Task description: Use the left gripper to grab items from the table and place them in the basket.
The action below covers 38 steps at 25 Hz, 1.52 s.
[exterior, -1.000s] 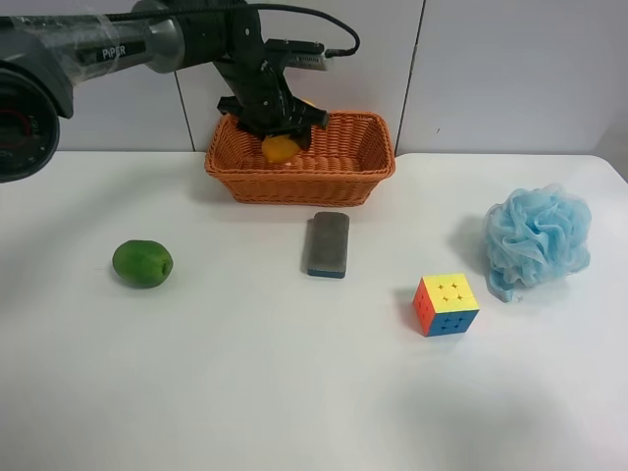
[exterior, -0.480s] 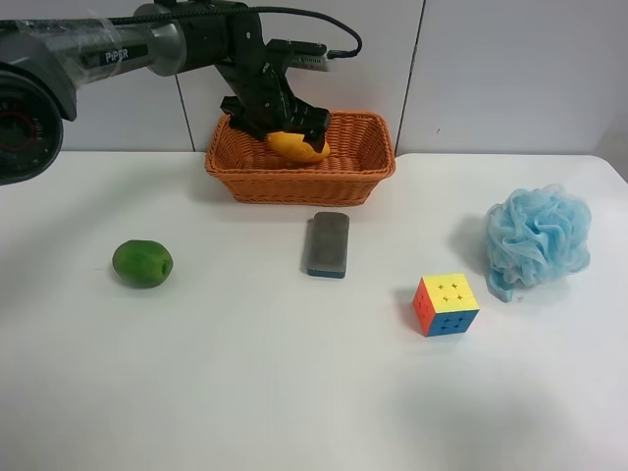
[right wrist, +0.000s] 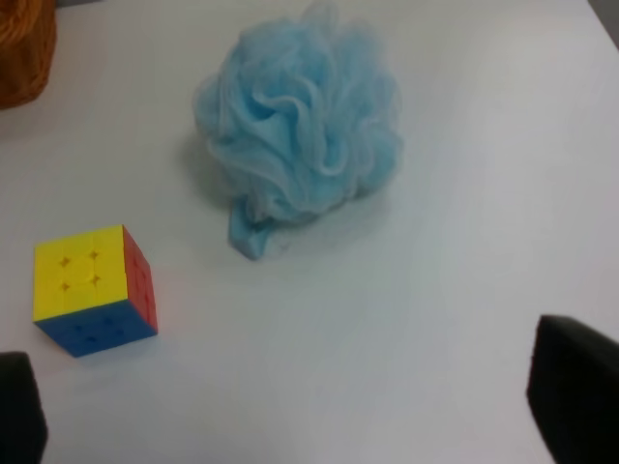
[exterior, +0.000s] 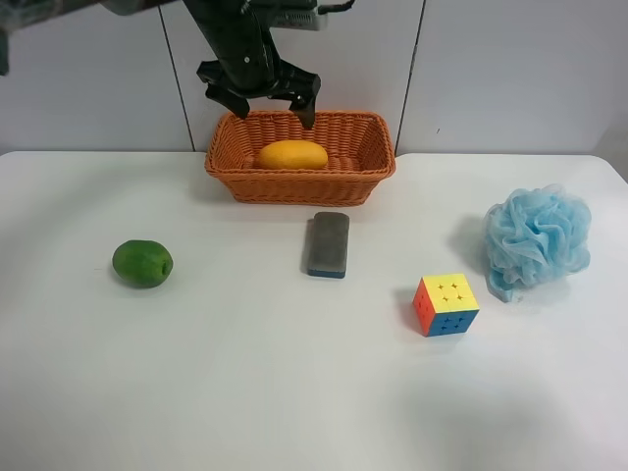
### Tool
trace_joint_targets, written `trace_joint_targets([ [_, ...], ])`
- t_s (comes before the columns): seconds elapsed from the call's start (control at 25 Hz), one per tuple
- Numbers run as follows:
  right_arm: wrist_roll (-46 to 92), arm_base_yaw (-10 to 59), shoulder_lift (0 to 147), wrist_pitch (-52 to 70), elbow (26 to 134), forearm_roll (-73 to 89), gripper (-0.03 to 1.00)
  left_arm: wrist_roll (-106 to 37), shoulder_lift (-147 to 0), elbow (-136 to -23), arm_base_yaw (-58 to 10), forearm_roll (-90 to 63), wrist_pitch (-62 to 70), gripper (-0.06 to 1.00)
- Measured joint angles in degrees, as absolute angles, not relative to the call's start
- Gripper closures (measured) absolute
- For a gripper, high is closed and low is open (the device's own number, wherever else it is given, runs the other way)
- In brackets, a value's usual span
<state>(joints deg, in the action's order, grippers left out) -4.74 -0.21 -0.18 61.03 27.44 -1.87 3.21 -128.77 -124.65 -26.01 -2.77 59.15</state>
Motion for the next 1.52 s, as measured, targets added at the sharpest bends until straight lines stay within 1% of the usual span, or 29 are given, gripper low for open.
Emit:
trace_joint_targets([
  [0.2, -4.74, -0.21, -0.18, 61.03, 27.44, -1.87, -0.02, 3.35, -122.69, -124.65, -26.01, -1.56, 68.24, -0.05],
  [0.36, -4.74, -0.21, -0.18, 61.03, 27.44, -1.87, -0.02, 3.09, -118.42, -123.68, -26.01, 0.00, 69.14, -0.05],
  [0.48, -4.74, -0.21, -0.18, 61.03, 27.44, -1.87, -0.02, 2.70, -114.33, -119.48, -26.01, -0.33, 69.14, -0.05],
  [0.64, -4.74, -0.21, -0.18, 61.03, 27.44, -1.87, -0.02, 2.24, -107.11, -109.55, -26.01, -0.47, 69.14, -0.05],
  [0.76, -4.74, -0.21, -0.18, 61.03, 27.44, -1.87, -0.02, 1.81, -99.98, -99.92, -26.01, -0.92, 69.08, -0.05],
  [0.84, -4.74, -0.21, -0.18, 61.03, 27.44, -1.87, -0.02, 1.68, -93.78, -92.09, -26.01, -1.43, 68.41, -0.05],
  [1.04, -4.74, -0.21, -0.18, 61.03, 27.44, -1.87, -0.02, 1.62, -76.62, -72.99, -26.01, -2.01, 61.73, -0.05],
  [1.16, -4.74, -0.21, -0.18, 61.03, 27.44, -1.87, -0.02, 1.62, -66.18, -63.73, -26.01, -2.41, 59.42, -0.05],
  [1.32, -4.74, -0.21, -0.18, 61.03, 27.44, -1.87, -0.02, 0.65, -53.76, -54.94, -26.01, -2.54, 58.91, -0.05],
  [1.52, -4.74, -0.21, -0.18, 61.03, 27.44, -1.87, -0.02, -0.32, -41.82, -47.74, -26.01, -2.54, 58.91, -0.05],
])
